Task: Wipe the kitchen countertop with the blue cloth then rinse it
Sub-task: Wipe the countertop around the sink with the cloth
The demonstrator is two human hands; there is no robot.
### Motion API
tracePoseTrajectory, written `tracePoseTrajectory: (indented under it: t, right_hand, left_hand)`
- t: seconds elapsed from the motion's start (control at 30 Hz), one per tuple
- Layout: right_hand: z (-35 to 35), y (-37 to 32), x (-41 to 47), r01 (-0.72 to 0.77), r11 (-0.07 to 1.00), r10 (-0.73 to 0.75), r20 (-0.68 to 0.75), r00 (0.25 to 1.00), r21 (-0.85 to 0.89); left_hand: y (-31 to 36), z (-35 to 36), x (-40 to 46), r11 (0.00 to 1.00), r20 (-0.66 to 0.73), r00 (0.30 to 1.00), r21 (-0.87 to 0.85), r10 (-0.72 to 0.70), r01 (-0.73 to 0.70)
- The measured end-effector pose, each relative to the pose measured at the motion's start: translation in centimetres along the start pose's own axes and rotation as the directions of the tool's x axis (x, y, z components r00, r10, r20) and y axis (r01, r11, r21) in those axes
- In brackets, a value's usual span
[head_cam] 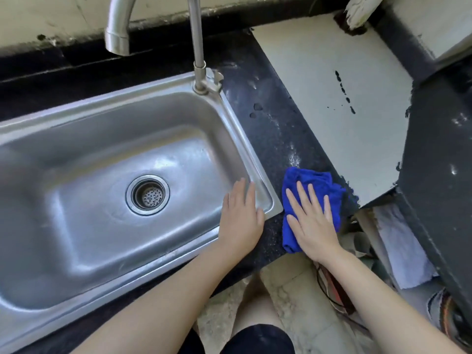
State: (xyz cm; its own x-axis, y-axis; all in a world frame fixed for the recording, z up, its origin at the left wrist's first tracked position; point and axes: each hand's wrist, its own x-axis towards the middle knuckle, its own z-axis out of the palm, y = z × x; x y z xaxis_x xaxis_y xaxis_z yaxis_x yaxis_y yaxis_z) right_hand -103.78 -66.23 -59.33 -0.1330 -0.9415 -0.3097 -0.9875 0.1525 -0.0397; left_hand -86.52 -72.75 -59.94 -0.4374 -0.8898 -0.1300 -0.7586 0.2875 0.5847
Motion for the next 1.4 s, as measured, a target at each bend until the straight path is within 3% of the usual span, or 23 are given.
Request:
tracePoseTrajectory:
  t: [0.17, 0.27, 0.37, 0.5, 0.63, 0.83, 1.0, 1.23, 1.33, 1.4]
  right_hand:
    - [-2.5, 0.9, 9.9, 0.349, 0.93, -0.356, -0.037, 0.934, -0.117]
    - [-4.7, -0.8, 17.3, 0.469, 0.876, -0.476, -0.054, 0.878, -0.111]
    - [-7.2, -3.0, 24.9, 0.506, 0.856, -0.514, -0.063, 0.855, -0.108]
    - [-9.0, -5.7, 31.4, 0.496, 0.862, -0.503, -0.057, 0.862, -0.099]
    - [-7.4, -4.5, 27.1, 0.486, 0.869, -0.493, -0.073, 0.867, -0.088]
    - [-2.9, 4.0, 10.0, 0.621, 0.779, -0.626, -0.04, 0.779, -0.086]
    - [-3.9, 4.1, 12.8, 0.71, 0.688, -0.716, 0.017, 0.698, -0.148]
    - [-9.3, -5.7, 30.6, 0.503, 0.863, -0.504, 0.003, 0.864, -0.056]
    - [-8.7, -6.5, 29.2, 0.465, 0.885, -0.465, -0.013, 0.885, -0.021]
    - [-7.2, -4.0, 25.2, 0.505, 0.861, -0.508, -0.047, 0.86, -0.063]
  left_hand:
    - [3.4, 1.5, 4.2, 0.963, -0.109, 0.97, -0.189, -0.215, 0.192]
    - [3.9, 2.4, 5.0, 0.955, -0.157, 0.946, -0.135, -0.283, 0.264]
    - [4.0, 2.6, 5.2, 0.954, -0.17, 0.939, -0.052, -0.299, 0.295]
    - [4.4, 2.5, 5.4, 0.926, -0.187, 0.908, -0.12, -0.375, 0.357]
    - [4.6, 2.6, 5.1, 0.889, -0.246, 0.857, -0.2, -0.453, 0.412]
    - [4.7, 3.1, 5.3, 0.917, -0.279, 0.873, -0.112, -0.4, 0.384]
    - [4.7, 2.9, 5.1, 0.918, -0.235, 0.891, -0.018, -0.388, 0.395]
    - [4.4, 2.7, 5.6, 0.919, -0.257, 0.888, -0.005, -0.381, 0.393]
    - [4.2, 1.7, 8.1, 0.897, -0.333, 0.835, -0.105, -0.439, 0.429]
    - [4.2, 0.9, 10.9, 0.843, -0.344, 0.772, -0.272, -0.535, 0.463]
